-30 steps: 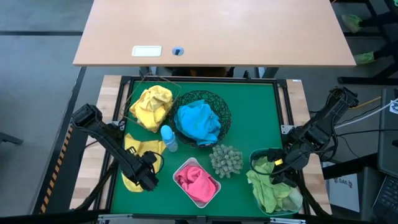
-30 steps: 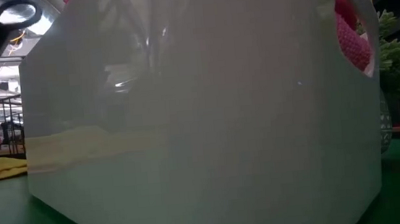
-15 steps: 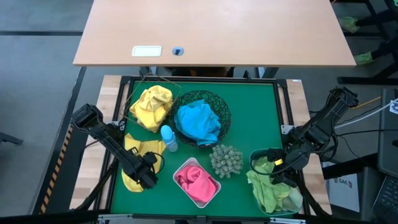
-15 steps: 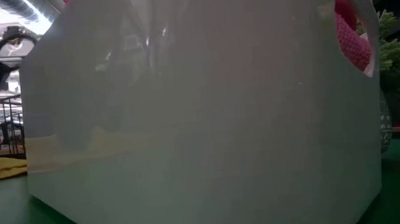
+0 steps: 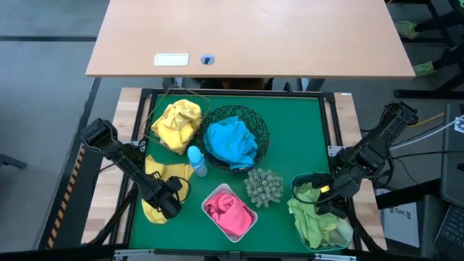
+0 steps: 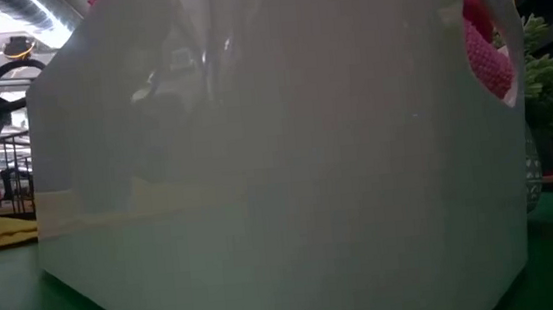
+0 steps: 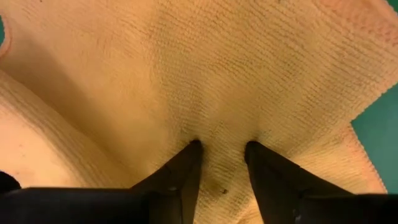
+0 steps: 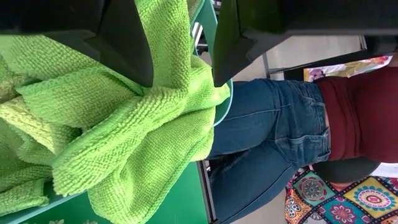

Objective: Sort microfiber towel by color & place in baskets
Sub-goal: Put the yellow microfiber cloth into the rectangular wire basket

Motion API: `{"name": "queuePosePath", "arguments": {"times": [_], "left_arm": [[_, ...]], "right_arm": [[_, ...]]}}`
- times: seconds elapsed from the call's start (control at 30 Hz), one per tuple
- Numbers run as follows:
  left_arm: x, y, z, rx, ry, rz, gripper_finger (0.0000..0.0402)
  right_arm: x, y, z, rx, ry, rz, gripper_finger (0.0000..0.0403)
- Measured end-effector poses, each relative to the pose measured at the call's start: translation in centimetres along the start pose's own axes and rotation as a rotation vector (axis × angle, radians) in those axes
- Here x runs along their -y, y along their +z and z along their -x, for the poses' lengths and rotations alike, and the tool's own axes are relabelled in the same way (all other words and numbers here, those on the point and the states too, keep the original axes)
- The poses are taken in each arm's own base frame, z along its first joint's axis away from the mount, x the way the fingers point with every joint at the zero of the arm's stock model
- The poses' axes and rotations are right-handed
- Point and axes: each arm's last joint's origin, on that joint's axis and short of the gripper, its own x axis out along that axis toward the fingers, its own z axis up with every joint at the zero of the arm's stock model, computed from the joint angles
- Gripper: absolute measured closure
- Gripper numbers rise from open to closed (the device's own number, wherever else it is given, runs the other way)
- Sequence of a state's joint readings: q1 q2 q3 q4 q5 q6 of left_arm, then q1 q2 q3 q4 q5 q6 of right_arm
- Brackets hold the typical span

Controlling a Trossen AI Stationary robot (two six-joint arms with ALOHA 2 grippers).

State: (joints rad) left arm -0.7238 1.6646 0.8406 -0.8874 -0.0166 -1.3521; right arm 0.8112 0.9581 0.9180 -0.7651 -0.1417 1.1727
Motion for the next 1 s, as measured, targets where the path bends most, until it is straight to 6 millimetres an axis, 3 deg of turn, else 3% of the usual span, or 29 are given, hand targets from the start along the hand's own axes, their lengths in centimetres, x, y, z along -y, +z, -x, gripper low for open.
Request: {"name": "queuePosePath", "arguments": {"times": [0.33, 0.5, 0.67, 1.0], "left_arm": [[0.2, 0.1, 0.0, 0.016, -0.01, 0.004, 0.0393], [1.1, 0.3, 1.1, -0.005, -0.028, -0.076, 0.0398], [2.7, 0.6, 3.6, 0.001, -0.103, -0.145, 0.04], [4.8, 1.1, 9.2, 0.03, -0.234, -0.282, 0.0401]], "right_arm": [[0.0, 0.0, 0.0, 0.017, -0.007, 0.001, 0.0235], [-0.2, 0.1, 0.0, 0.027, 0.015, 0.006, 0.0235], [-0.8, 0.3, 0.4, 0.059, 0.086, 0.043, 0.0235], [-0.7, 0.1, 3.8, 0.228, 0.205, 0.09, 0.0235]]}}
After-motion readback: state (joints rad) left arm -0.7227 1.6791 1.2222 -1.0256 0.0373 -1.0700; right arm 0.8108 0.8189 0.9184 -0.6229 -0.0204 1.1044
